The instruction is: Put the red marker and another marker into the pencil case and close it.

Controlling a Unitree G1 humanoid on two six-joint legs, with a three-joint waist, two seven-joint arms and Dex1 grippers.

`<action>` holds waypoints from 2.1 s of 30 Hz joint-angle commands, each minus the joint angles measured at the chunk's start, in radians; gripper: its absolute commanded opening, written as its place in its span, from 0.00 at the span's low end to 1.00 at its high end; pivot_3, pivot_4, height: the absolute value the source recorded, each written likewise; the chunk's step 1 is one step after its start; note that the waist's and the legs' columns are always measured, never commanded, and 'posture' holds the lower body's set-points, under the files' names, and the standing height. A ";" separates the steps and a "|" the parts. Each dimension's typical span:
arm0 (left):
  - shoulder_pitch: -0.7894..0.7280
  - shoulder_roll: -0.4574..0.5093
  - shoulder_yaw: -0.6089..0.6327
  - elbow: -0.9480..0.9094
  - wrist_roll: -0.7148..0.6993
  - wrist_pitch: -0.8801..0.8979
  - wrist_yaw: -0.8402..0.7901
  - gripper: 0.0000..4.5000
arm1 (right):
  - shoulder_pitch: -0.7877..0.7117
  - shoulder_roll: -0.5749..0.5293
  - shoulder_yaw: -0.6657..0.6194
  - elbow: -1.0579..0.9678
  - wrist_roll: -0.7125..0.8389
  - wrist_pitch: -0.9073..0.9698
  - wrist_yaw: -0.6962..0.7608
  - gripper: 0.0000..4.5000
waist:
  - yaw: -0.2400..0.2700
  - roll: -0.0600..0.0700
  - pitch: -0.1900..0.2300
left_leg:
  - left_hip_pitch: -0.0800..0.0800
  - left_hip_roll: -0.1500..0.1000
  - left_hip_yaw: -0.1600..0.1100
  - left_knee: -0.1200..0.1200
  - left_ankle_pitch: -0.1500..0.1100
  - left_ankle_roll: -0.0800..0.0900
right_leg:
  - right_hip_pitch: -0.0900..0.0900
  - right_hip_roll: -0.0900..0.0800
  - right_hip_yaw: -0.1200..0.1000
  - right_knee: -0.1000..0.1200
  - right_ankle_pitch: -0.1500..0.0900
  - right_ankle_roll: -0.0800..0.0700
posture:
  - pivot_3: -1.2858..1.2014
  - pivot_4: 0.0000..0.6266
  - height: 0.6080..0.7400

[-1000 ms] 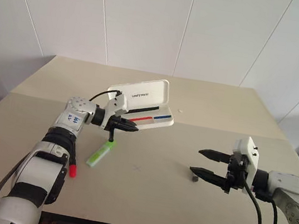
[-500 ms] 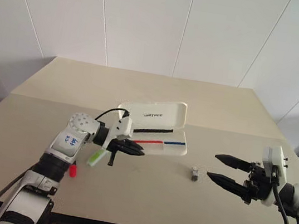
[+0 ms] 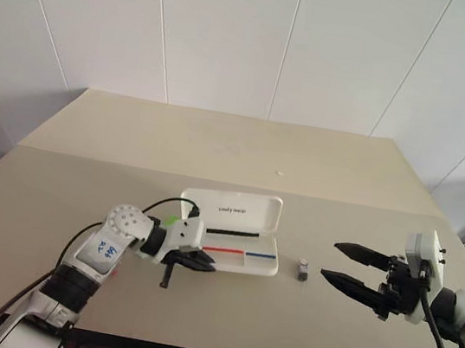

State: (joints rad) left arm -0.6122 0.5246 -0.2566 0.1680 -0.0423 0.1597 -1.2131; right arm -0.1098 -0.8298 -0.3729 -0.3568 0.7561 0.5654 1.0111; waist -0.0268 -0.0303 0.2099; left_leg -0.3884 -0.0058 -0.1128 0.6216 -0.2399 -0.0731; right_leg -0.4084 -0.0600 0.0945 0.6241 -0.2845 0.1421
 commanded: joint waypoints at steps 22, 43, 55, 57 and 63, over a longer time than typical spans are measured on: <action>0.062 0.031 -0.062 -0.115 0.023 -0.027 0.044 0.46 | -0.040 0.008 0.014 -0.019 0.000 -0.019 -0.021 1.00 | 0.000 0.000 0.000 | 0.000 0.000 0.000 0.000 0.000 0.000 | 0.001 0.000 0.000 -0.002 0.000 0.000 | 0.52 0.24 1.00; 0.122 0.137 0.035 -0.405 -0.134 0.176 0.017 0.98 | -0.077 -0.002 0.040 0.015 -0.006 -0.016 -0.005 1.00 | -0.002 0.000 0.000 | 0.000 0.000 0.001 -0.001 0.000 0.001 | 0.001 0.000 0.001 -0.003 0.000 -0.001 | 0.52 0.24 1.00; 0.147 0.134 0.316 -0.608 -0.283 0.407 0.267 0.98 | -0.094 -0.002 0.044 0.032 0.020 -0.009 0.056 1.00 | -0.001 0.000 0.000 | 0.000 0.001 0.001 -0.002 0.000 0.001 | 0.001 0.000 0.001 -0.004 -0.001 -0.001 | 0.52 0.24 1.00; 0.162 0.079 0.397 -0.660 -0.319 0.480 0.381 0.98 | -0.083 -0.006 0.037 0.023 0.040 0.000 0.081 1.00 | -0.001 0.000 0.000 | 0.000 0.001 0.001 -0.002 0.000 0.002 | 0.001 0.000 0.001 -0.004 -0.001 0.000 | 0.52 0.24 1.00; 0.206 -0.020 0.513 -0.740 -0.333 0.608 0.633 0.98 | -0.106 -0.040 0.046 0.066 0.041 -0.023 0.181 1.00 | -0.001 0.000 0.000 | 0.000 0.000 0.001 0.000 0.000 0.001 | 0.001 0.000 0.001 -0.004 0.000 0.001 | 0.52 0.24 1.00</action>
State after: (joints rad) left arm -0.4183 0.5152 0.2221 -0.5191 -0.3664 0.7420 -0.6430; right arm -0.1957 -0.8541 -0.3105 -0.2968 0.7857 0.5663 1.1606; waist -0.0279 -0.0306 0.2100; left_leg -0.3883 -0.0054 -0.1116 0.6218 -0.2403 -0.0717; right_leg -0.4073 -0.0600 0.0951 0.6204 -0.2844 0.1426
